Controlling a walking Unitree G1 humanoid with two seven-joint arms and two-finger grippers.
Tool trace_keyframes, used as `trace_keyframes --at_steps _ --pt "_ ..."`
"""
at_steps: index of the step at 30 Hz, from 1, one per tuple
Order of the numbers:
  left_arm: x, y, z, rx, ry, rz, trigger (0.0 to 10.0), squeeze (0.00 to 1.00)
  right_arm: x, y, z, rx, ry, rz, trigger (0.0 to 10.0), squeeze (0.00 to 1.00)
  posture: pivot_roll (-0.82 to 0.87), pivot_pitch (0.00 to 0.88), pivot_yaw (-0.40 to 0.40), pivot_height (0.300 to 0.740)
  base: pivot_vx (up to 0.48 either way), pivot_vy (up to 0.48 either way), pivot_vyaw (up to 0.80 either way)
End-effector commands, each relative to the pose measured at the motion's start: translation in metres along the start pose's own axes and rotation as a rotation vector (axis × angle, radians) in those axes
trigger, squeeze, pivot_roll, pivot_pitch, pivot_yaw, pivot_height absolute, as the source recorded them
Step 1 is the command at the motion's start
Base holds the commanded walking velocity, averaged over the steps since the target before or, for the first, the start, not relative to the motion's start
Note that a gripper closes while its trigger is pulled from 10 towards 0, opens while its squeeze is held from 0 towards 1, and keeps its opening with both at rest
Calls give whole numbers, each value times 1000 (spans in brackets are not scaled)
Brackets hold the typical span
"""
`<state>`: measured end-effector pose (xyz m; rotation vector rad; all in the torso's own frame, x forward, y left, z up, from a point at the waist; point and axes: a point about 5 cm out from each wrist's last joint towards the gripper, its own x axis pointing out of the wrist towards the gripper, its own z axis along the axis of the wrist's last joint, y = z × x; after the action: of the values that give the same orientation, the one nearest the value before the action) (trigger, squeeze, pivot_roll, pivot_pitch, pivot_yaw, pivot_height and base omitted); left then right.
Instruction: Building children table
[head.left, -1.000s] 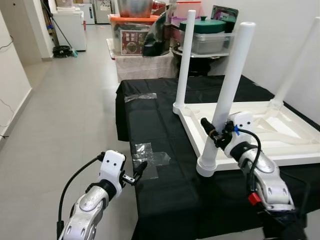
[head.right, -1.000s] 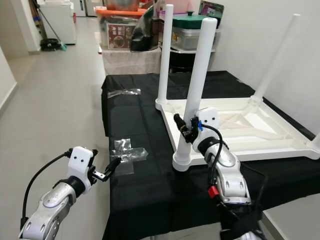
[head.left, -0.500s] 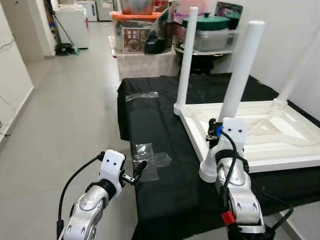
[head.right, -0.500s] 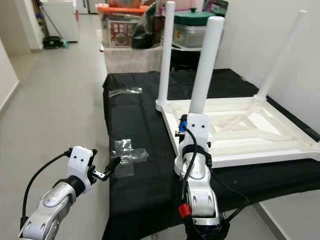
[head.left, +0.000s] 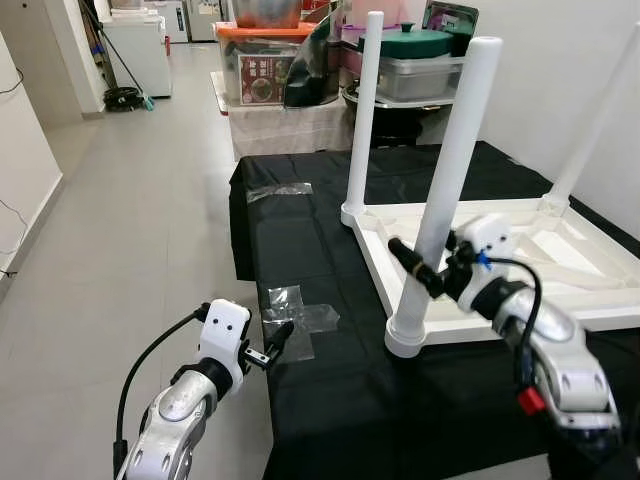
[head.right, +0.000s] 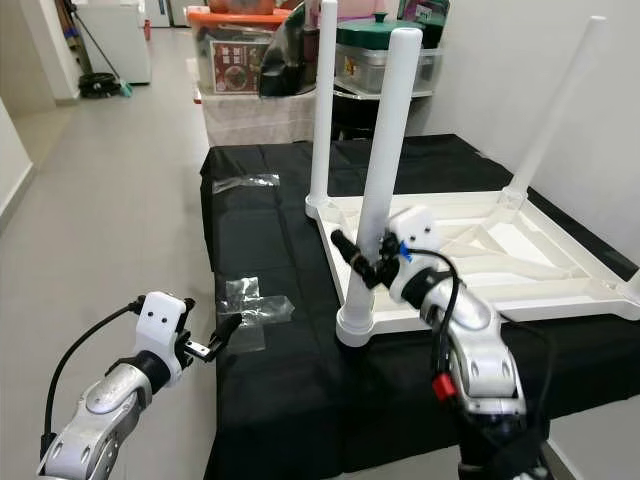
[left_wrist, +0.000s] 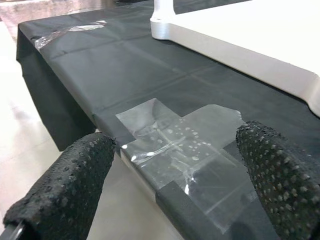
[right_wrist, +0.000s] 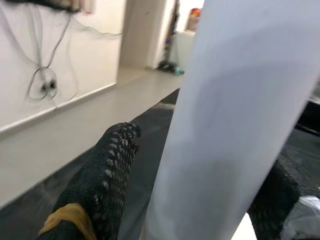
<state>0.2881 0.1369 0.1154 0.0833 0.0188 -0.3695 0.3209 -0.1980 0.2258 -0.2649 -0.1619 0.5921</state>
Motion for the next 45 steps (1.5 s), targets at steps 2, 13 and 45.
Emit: trace_keyframes --at_steps 2,13,45 --pt "0 0 -2 10 15 -3 10000 0 9 10 -8 11 11 99 3216 0 59 0 -42 740 0 0 0" --pt "-2 2 -2 16 19 2 10000 0 12 18 -31 102 92 47 0 0 55 0 -36 740 0 0 0" --pt "1 -2 -4 13 20 -6 10000 0 14 -17 -6 110 -104 -344 10000 0 47 0 -37 740 0 0 0"
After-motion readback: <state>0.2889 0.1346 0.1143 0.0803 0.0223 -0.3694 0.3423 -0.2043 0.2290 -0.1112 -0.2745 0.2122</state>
